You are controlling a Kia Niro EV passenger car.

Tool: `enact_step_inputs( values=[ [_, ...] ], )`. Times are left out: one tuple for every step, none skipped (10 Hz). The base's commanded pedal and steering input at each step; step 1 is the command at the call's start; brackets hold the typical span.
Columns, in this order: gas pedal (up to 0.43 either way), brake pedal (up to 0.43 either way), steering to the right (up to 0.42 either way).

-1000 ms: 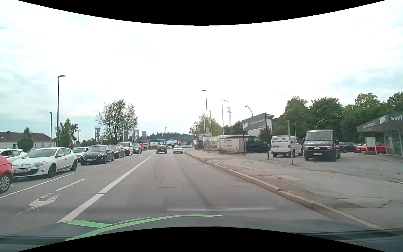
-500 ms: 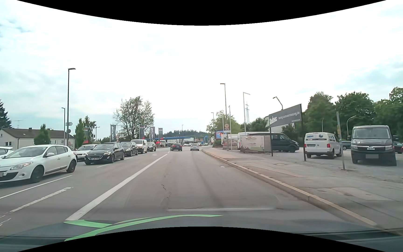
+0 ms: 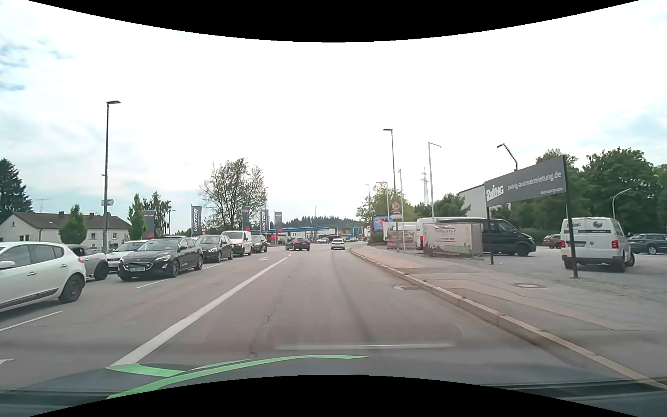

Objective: Follow the waypoints while adhering to traffic rules and regulations

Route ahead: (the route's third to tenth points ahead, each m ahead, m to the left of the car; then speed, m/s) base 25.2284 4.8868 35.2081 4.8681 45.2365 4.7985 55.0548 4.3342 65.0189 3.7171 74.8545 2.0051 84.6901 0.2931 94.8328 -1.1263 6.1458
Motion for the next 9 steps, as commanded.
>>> enact_step_inputs(
  values=[
    [0.189,0.000,-0.033],
    [0.189,0.000,-0.025],
    [0.189,0.000,-0.015],
    [0.189,0.000,-0.009],
    [0.189,0.000,-0.005],
    [0.189,0.000,-0.005],
    [0.197,0.000,-0.005],
    [0.197,0.000,-0.005],
    [0.197,0.000,-0.004]
  ],
)
